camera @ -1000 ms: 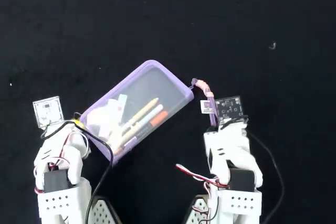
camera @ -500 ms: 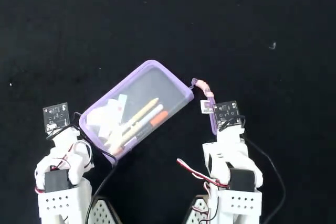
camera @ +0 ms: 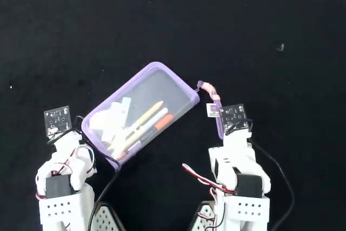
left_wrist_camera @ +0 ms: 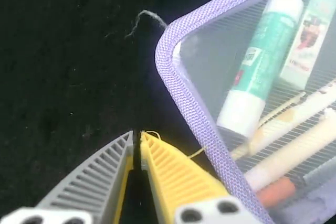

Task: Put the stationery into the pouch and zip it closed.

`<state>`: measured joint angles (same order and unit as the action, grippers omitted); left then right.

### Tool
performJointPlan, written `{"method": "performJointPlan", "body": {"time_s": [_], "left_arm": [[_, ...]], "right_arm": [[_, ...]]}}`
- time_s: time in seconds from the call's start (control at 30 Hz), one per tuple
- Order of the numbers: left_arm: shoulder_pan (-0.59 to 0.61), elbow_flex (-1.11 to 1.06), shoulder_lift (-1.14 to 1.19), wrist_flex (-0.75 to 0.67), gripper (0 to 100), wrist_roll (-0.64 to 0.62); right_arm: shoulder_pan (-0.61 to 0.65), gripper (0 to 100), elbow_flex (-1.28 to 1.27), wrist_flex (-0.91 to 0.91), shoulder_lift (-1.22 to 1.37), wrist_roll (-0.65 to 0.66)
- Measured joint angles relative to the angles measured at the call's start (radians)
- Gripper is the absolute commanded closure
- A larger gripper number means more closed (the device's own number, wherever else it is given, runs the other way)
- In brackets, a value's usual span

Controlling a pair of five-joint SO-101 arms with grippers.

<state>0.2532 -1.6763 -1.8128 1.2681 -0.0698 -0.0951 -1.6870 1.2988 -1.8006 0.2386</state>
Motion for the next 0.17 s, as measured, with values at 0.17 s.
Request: {"method": "performJointPlan", "body": {"time_s": [0.17], "left_arm": [[0.0, 0.0, 0.0, 0.0, 97, -0.002]], "right_arm": [[0.0, 98.5, 0.0, 0.0, 0.0, 0.0]]}}
